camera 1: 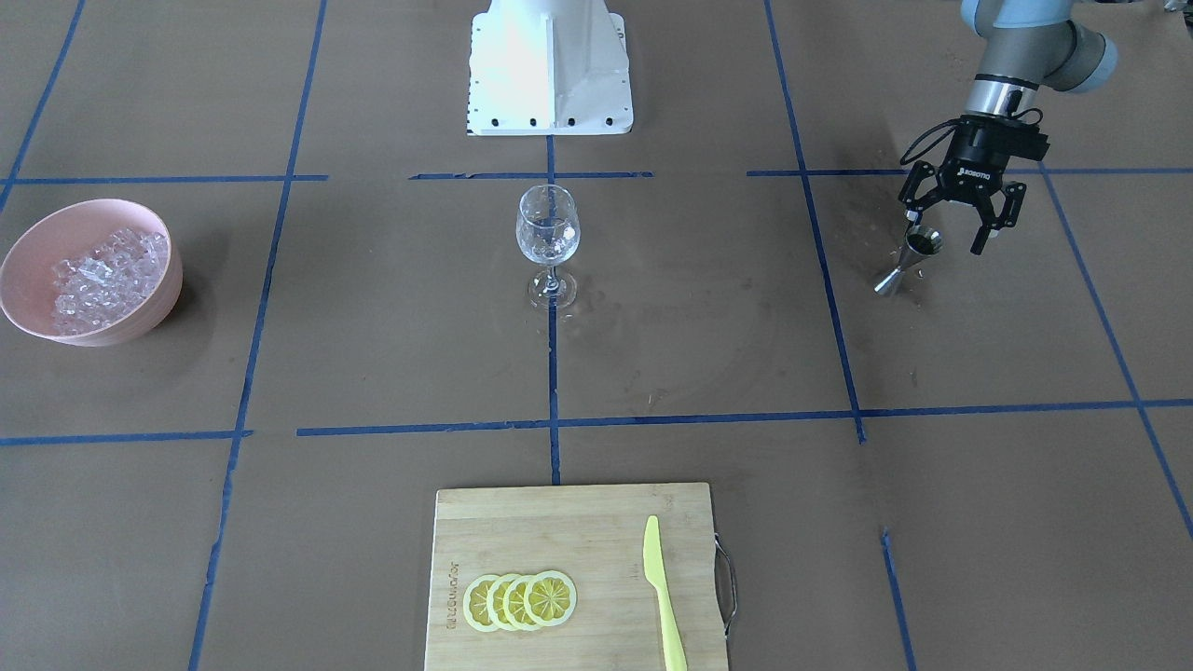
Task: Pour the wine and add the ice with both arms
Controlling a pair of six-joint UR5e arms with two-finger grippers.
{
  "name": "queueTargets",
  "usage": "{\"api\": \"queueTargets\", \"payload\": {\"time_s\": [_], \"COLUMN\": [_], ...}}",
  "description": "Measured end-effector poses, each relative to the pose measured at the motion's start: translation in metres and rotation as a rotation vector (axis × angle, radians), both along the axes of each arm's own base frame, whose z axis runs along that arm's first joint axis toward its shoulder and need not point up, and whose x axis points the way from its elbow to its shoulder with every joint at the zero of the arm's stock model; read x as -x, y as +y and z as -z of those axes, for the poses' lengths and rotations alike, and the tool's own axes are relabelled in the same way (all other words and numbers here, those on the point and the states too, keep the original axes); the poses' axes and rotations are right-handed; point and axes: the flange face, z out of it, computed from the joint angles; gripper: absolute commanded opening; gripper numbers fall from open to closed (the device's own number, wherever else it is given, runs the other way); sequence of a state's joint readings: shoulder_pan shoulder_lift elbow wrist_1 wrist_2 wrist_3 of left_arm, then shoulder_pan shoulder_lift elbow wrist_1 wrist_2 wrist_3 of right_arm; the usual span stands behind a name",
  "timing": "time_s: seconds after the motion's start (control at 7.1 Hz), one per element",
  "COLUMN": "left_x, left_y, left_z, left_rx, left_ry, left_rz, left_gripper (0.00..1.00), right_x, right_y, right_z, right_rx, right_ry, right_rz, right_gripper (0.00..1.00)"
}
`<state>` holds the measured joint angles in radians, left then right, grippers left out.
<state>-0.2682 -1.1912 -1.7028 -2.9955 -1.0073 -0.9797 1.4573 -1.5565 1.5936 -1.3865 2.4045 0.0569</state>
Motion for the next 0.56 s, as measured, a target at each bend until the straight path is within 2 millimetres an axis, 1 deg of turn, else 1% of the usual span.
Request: {"api": "queueTargets", "payload": {"time_s": [0.42,0.56], "left_x": [-0.020,-0.033], "left_y": [0.014,0.015], "left_z": [0.007,0.006], "left_rx": [-0.039,-0.061], "left_ry": [0.040,0.048], "left_rz": [0.104,0.151], "left_gripper": [0.99,0.99], "right_x": [0.000,0.000], "right_y": [0.004,0.004], "right_z": [-0.003,-0.004], "right_rx": [-0.009,-0.009], "right_ry": [-0.003,-0.004], "right_rz": [0.000,0.000], "right_gripper": [1.00,1.00]}}
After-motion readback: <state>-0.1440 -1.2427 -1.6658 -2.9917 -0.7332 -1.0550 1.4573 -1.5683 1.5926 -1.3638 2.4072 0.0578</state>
